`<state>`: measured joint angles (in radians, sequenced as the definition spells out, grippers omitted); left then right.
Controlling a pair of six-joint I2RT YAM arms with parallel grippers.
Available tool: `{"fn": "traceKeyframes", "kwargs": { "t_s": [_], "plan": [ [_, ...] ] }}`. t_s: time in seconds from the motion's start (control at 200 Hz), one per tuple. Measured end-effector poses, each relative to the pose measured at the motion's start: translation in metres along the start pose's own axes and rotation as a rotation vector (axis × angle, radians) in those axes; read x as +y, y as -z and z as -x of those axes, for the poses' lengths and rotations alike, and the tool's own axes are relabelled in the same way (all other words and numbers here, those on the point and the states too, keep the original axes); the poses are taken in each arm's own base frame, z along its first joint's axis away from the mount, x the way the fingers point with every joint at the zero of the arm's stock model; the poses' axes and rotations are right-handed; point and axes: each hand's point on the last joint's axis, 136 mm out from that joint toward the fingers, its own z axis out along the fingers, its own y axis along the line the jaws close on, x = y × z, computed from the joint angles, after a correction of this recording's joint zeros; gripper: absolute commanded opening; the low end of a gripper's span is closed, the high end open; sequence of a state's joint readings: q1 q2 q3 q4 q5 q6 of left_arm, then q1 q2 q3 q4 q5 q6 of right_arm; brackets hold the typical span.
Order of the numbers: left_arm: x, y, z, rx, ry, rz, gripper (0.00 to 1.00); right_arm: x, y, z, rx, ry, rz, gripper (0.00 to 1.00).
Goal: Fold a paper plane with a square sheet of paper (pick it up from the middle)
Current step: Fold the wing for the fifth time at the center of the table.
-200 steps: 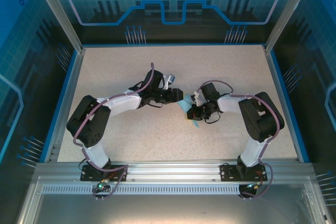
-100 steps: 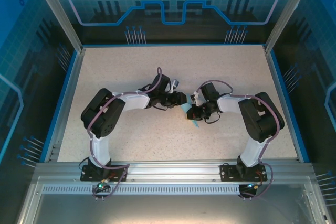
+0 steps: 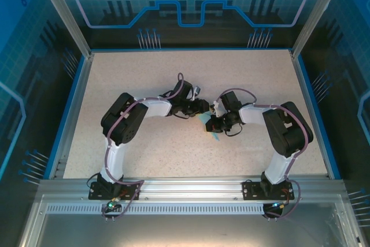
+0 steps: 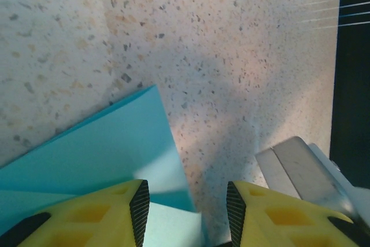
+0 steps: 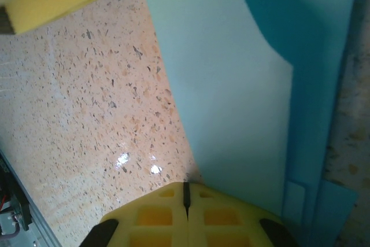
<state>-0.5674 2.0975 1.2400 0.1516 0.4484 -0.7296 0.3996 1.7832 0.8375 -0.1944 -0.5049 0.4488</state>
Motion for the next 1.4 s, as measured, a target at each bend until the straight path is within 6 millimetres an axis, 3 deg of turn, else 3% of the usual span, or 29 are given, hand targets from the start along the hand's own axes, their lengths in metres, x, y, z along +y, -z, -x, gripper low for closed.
{"fn": "traceKeyframes", "kwargs": {
  "t_s": [0.35, 1.05, 1.295, 1.4],
  "plan": [
    [0.006, -0.002, 0.006, 0.017, -0.002, -0.002, 0.44, -0.001, 0.001, 0.0, -0.011, -0.005, -0.009, 0.01],
    [0.016, 0.004, 0.04, 0.02, -0.048, -0.025, 0.49, 0.0, 0.001, 0.0, -0.014, 0.001, -0.014, 0.0],
    [0.041, 0.032, 0.081, -0.072, -0.038, 0.037, 0.5, 0.0, 0.001, 0.0, -0.014, 0.007, -0.013, 0.01],
    [0.038, 0.049, 0.079, -0.09, -0.039, 0.047, 0.48, 0.0, 0.001, 0.0, -0.014, 0.01, -0.013, 0.01]
  ]
}}
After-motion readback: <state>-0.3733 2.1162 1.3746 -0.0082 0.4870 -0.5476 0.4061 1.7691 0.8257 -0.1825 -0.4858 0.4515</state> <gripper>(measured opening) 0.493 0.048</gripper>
